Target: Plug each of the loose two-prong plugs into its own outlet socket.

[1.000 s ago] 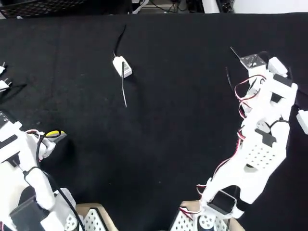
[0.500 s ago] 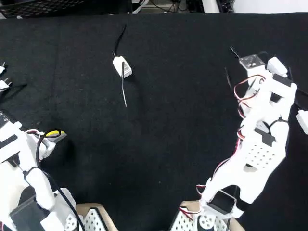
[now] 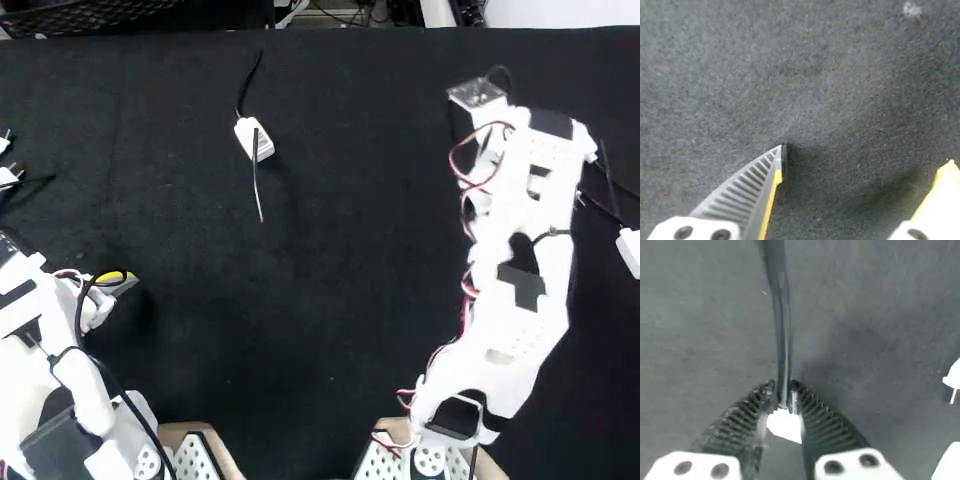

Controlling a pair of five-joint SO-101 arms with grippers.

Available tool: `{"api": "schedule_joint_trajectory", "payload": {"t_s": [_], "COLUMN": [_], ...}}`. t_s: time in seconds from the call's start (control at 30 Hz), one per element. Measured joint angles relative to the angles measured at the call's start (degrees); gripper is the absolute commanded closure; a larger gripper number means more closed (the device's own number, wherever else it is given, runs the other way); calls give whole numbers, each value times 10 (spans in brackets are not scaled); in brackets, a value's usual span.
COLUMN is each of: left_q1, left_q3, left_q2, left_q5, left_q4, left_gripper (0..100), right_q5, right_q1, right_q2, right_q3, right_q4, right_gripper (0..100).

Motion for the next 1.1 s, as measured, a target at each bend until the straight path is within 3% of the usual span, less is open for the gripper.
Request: {"api": "schedule_joint_trajectory", "payload": {"t_s": [0.2, 0.4, 0.87, 1.1], "left_q1": [0, 0, 4, 37], "left_q3": [0, 0, 0, 0], "left_q2": [0, 0, 0, 0], "left_q5": [0, 0, 0, -1], "left_q4": [0, 0, 0, 0], "left_gripper": [553, 553, 553, 553], "right_q5": [-8, -62, -179, -220], "right_q1": [-59, -137, -440, -494], "right_q2": [-50, -91, -103, -103], "right_q3": [-3, -3, -69, -110], "right_q4": [40, 50, 50, 50], "right_gripper": [986, 986, 986, 986]}}
